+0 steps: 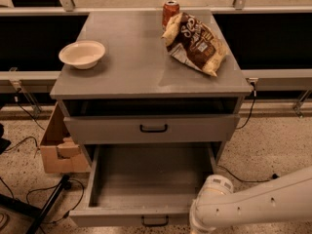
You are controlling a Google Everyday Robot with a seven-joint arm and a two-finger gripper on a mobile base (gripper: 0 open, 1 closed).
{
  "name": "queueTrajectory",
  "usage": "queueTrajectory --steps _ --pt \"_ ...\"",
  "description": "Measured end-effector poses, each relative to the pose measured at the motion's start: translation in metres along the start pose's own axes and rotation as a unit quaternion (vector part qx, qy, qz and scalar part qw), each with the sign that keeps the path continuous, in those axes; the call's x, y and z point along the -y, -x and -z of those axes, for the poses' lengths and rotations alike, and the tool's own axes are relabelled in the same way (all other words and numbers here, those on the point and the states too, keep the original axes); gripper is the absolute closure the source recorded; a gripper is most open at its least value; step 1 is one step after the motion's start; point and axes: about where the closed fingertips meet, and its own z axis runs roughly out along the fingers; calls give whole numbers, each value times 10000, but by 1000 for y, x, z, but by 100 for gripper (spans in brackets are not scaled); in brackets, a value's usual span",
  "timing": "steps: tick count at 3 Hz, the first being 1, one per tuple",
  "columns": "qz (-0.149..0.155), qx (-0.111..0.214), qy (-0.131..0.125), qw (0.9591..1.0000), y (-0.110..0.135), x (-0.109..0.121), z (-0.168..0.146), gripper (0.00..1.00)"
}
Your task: Open middle drawer
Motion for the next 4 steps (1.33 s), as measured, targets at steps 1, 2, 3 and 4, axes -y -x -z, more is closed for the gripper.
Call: queueTrajectory --steps 1,2,3,4 --pt "-124 -102 63 9999 -1 -21 8 70" --pt "-124 -102 62 9999 -1 -21 11 94" --pt "-209 -50 64 9997 -4 -48 17 100" --pt "-217 -45 64 9997 -5 -50 19 100"
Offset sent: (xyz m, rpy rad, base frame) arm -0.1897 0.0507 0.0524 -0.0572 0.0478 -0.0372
